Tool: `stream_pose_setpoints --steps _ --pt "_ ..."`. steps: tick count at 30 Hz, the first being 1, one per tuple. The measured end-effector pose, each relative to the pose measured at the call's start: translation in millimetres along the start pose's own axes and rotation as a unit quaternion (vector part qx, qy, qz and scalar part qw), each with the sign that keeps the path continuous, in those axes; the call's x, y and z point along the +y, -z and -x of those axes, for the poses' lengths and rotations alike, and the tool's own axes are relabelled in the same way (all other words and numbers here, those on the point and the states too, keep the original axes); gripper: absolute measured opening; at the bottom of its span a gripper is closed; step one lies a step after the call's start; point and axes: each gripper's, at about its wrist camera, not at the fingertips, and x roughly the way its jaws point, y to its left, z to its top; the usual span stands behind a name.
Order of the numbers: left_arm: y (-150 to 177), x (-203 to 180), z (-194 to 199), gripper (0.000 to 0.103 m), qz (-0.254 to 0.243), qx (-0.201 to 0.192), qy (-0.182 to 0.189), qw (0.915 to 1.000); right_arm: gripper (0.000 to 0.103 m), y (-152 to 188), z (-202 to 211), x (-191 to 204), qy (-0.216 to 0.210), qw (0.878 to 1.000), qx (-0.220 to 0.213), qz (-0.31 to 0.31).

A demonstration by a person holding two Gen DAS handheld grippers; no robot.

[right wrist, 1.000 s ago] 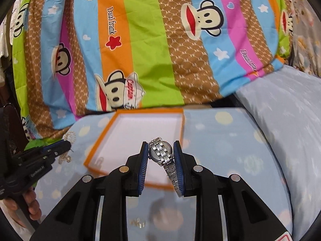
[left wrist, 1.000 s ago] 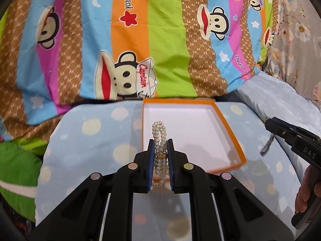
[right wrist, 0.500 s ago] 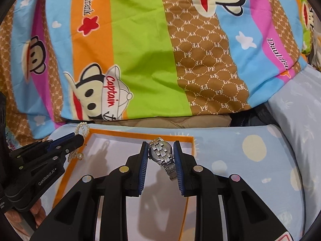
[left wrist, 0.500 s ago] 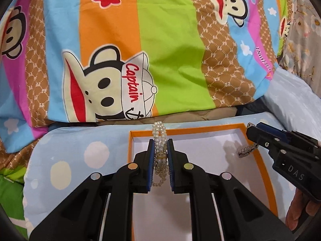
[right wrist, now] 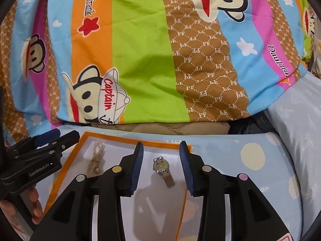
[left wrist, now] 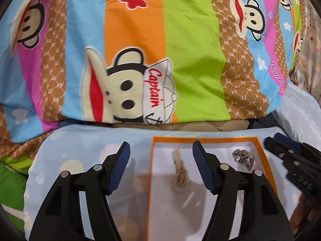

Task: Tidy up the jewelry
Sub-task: 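Move the left gripper to the gold bangle while the right gripper moves to the gold watch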

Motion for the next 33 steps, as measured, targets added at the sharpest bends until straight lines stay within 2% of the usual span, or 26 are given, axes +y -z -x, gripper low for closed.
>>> stream_pose_setpoints --steps 5,11,16,22,33 --pt "28.9 26.1 25.6 0.062 0.014 0.017 -0.007 0.9997 0.038 32.5 39.9 -2.8 -0.020 1.000 0.001 -0.010" --pt "66.1 34.4 48.1 0.062 0.022 0.038 -0.013 0.9989 0.038 72.1 64.0 7.5 -0.028 0.999 0.015 -0.010" --pt "88.4 31.4 49.2 0.062 0.027 0.060 -0.018 0.9976 0.038 89.3 62.2 23.7 -0.021 0.999 0.029 0.012" --pt "109.7 26.0 47.6 0.061 0.030 0.081 -0.022 0.9960 0.033 109.3 44.8 31.1 -0.003 0.998 0.066 0.025" --pt "136.7 17.4 74.4 0.060 0.033 0.085 -0.014 0.9957 0.031 132.9 74.5 27.2 0.003 0.998 0.064 0.022"
